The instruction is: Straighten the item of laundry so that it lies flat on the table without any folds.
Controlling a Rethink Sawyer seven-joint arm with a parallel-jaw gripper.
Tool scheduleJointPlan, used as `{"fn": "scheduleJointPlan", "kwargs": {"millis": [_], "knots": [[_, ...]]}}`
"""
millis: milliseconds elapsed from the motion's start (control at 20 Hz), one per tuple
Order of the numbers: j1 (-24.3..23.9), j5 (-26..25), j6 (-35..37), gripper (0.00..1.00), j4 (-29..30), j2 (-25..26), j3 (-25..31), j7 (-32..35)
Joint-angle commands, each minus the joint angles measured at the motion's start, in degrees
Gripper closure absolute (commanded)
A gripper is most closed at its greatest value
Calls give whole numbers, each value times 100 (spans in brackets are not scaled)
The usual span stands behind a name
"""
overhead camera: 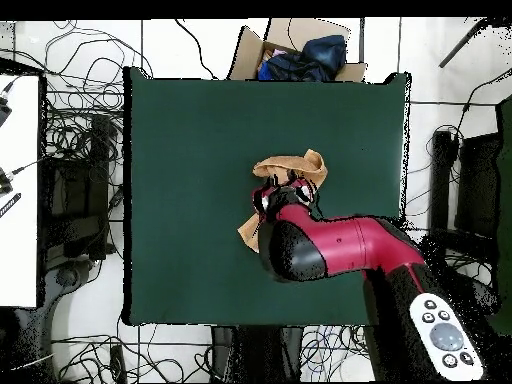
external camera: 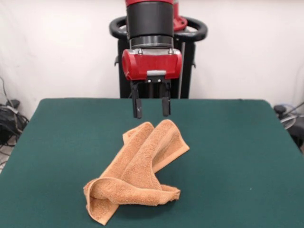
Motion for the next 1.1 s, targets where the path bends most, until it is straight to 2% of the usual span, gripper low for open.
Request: {"fn": "scheduleJointPlan", "kwargs": {"millis": [50,250,500,850,1100], "knots": [[-117,-509,-437,0,2,278,580,84],[-290,-518,-329,0,105,603,792,76],[-537,-551,196,0,105,1048,1255,-324],[-451,-651,478,0,64,1353,1237,-476],[-618,-620,700,0,20,1770,1385,-634]]}}
